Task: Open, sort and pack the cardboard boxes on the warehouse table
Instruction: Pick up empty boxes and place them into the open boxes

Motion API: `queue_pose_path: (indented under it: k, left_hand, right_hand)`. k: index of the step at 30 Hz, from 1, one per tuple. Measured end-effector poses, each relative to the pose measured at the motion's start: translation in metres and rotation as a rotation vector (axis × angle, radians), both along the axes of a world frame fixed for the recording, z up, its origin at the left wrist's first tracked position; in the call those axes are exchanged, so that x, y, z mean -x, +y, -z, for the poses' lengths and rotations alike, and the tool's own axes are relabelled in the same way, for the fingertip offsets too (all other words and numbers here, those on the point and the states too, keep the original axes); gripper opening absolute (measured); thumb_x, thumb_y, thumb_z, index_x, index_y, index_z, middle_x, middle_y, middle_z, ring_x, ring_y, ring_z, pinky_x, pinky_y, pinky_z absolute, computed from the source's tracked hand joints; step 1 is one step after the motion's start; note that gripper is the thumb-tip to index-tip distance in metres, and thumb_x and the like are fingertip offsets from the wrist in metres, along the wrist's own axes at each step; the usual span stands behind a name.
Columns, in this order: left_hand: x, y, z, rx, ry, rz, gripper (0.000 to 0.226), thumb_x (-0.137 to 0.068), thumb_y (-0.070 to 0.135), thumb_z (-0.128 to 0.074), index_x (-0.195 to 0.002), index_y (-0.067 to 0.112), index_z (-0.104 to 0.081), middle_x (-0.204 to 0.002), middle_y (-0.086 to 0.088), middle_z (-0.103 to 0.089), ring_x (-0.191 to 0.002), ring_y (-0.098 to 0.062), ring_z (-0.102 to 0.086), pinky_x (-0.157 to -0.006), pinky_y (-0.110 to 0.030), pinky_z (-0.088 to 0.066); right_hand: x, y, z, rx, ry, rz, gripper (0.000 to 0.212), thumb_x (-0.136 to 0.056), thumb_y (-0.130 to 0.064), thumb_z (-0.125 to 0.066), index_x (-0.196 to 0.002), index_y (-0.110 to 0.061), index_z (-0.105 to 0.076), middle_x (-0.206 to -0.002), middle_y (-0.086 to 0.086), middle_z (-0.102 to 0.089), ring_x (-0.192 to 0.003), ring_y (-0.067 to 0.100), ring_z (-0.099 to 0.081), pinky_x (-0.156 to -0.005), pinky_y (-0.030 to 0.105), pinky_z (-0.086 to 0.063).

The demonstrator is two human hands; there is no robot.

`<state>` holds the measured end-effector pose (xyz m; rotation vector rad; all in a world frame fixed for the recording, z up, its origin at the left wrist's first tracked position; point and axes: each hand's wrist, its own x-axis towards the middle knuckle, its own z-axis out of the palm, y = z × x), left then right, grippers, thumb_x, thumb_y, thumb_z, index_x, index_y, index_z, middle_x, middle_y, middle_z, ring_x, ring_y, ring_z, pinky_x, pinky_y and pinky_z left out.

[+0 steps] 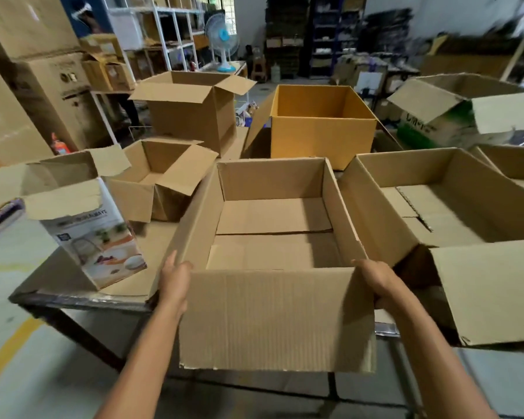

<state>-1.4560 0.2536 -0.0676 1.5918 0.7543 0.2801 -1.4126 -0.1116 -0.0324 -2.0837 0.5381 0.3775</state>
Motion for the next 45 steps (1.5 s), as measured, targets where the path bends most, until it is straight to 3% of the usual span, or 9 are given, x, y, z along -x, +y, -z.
queue_pose_path:
  k: [5, 8, 12, 18, 23, 30, 37, 40, 45]
  left_hand:
    - [0.005, -0.007, -0.009, -0.013, -0.044, -0.008, 0.058, -0.099, 0.022, -0.05, -0.154, 0.032, -0.031, -0.14, -0.012, -0.052, -0.117, -0.032, -0.057, -0.098, -0.054, -0.05]
    - [0.01, -0.006, -0.016, -0.024, -0.082, -0.034, 0.055, -0.099, 0.018, -0.048, -0.152, 0.026, -0.036, -0.147, -0.012, -0.048, -0.129, -0.034, -0.05, -0.107, -0.056, -0.042]
    - [0.011, 0.006, -0.032, -0.012, -0.149, -0.042, 0.05, -0.099, 0.018, -0.047, -0.148, 0.025, -0.044, -0.143, -0.012, -0.052, -0.126, -0.034, -0.052, -0.106, -0.057, -0.043]
    - [0.01, 0.009, -0.068, 0.066, -0.289, -0.078, 0.042, -0.102, 0.011, -0.046, -0.143, 0.019, -0.051, -0.143, -0.011, -0.05, -0.128, -0.032, -0.049, -0.109, -0.052, -0.041]
    - [0.005, 0.001, -0.106, 0.032, -0.468, -0.101, 0.04, -0.102, 0.011, -0.048, -0.142, 0.017, -0.053, -0.142, -0.009, -0.053, -0.129, -0.026, -0.05, -0.107, -0.042, -0.041]
    - [-0.032, -0.032, -0.167, -0.024, -0.581, -0.038, 0.037, -0.103, 0.02, -0.05, -0.139, 0.022, -0.056, -0.131, 0.003, -0.055, -0.118, -0.016, -0.05, -0.102, -0.038, -0.044]
    - [-0.084, -0.117, -0.217, -0.031, -0.679, 0.131, 0.035, -0.102, 0.027, -0.053, -0.136, 0.021, -0.06, -0.13, -0.002, -0.059, -0.117, -0.019, -0.055, -0.1, -0.044, -0.052]
    - [-0.105, -0.165, -0.227, -0.01, -0.699, 0.196, 0.037, -0.101, 0.028, -0.053, -0.136, 0.021, -0.06, -0.135, -0.002, -0.06, -0.123, -0.021, -0.055, -0.105, -0.046, -0.049]
    - [-0.127, -0.265, -0.241, 0.057, -0.769, 0.308, 0.036, -0.101, 0.022, -0.053, -0.135, 0.013, -0.062, -0.134, -0.003, -0.061, -0.125, -0.02, -0.055, -0.108, -0.039, -0.045]
  right_hand:
    - [0.004, 0.013, -0.009, -0.222, -0.046, 0.193, 0.032, -0.1, -0.026, -0.053, -0.124, -0.004, -0.056, -0.11, 0.018, -0.058, -0.108, 0.036, -0.055, -0.102, 0.05, -0.045]
    - [0.01, 0.021, -0.017, -0.172, -0.138, 0.212, 0.03, -0.101, -0.026, -0.05, -0.121, -0.004, -0.058, -0.111, 0.017, -0.06, -0.107, 0.035, -0.055, -0.099, 0.047, -0.043]
    - [0.018, 0.029, -0.046, -0.142, -0.289, 0.283, 0.022, -0.1, -0.023, -0.053, -0.113, -0.008, -0.064, -0.096, 0.008, -0.06, -0.099, 0.028, -0.055, -0.087, 0.04, -0.042]
    - [0.021, 0.025, -0.099, -0.068, -0.462, 0.246, 0.024, -0.102, -0.015, -0.046, -0.108, -0.008, -0.068, -0.097, 0.008, -0.058, -0.089, 0.021, -0.051, -0.076, 0.033, -0.041]
    - [0.023, 0.02, -0.135, -0.176, -0.58, 0.271, 0.021, -0.099, -0.021, -0.051, -0.114, -0.019, -0.066, -0.098, 0.002, -0.061, -0.101, 0.026, -0.054, -0.099, 0.049, -0.045]
    - [0.018, -0.006, -0.168, -0.294, -0.747, 0.44, 0.04, -0.101, -0.019, -0.053, -0.141, -0.017, -0.057, -0.14, 0.001, -0.057, -0.126, 0.026, -0.05, -0.11, 0.048, -0.039]
    - [0.027, -0.083, -0.19, -0.32, -0.897, 0.61, 0.041, -0.103, -0.019, -0.05, -0.143, -0.027, -0.053, -0.14, -0.002, -0.058, -0.124, 0.026, -0.053, -0.108, 0.056, -0.044]
    - [0.04, -0.124, -0.201, -0.322, -0.963, 0.665, 0.039, -0.103, -0.016, -0.048, -0.14, -0.026, -0.056, -0.126, -0.002, -0.061, -0.116, 0.024, -0.056, -0.105, 0.052, -0.046]
    - [0.063, -0.207, -0.218, -0.293, -1.06, 0.836, 0.043, -0.1, -0.014, -0.054, -0.14, -0.027, -0.057, -0.132, -0.005, -0.06, -0.113, 0.017, -0.052, -0.102, 0.041, -0.046]
